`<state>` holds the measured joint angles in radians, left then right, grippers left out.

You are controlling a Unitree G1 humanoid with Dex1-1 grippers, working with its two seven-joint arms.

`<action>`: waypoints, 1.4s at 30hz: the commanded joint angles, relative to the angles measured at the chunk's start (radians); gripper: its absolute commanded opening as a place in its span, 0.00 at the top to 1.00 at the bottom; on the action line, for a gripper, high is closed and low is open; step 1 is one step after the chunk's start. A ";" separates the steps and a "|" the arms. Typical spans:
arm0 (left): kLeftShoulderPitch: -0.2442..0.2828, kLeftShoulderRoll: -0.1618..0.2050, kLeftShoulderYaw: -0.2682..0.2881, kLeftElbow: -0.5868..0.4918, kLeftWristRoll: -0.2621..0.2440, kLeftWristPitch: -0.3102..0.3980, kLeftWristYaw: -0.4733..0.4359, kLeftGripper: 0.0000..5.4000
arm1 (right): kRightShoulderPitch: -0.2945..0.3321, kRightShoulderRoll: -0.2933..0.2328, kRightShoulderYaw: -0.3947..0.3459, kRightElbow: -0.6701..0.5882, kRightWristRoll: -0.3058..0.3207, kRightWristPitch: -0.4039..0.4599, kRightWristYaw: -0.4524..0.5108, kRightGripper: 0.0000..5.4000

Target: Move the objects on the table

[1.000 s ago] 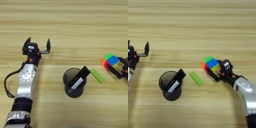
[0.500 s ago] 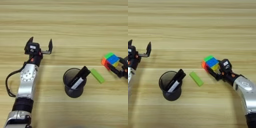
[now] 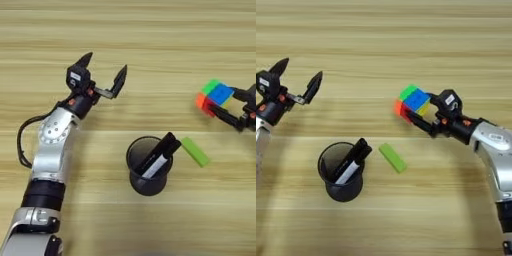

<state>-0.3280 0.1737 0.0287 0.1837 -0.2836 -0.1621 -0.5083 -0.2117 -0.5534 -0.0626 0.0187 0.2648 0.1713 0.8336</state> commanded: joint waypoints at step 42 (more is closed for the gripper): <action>-0.032 0.231 -0.242 -0.364 -0.211 0.402 -0.628 0.00 | -0.102 -0.141 0.076 -0.434 0.311 0.218 0.337 0.38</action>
<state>-0.3677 0.3825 -0.2008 -0.1656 -0.5135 0.2341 -1.1239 -0.2969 -0.6742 0.0118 -0.3859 0.5562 0.3788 1.1642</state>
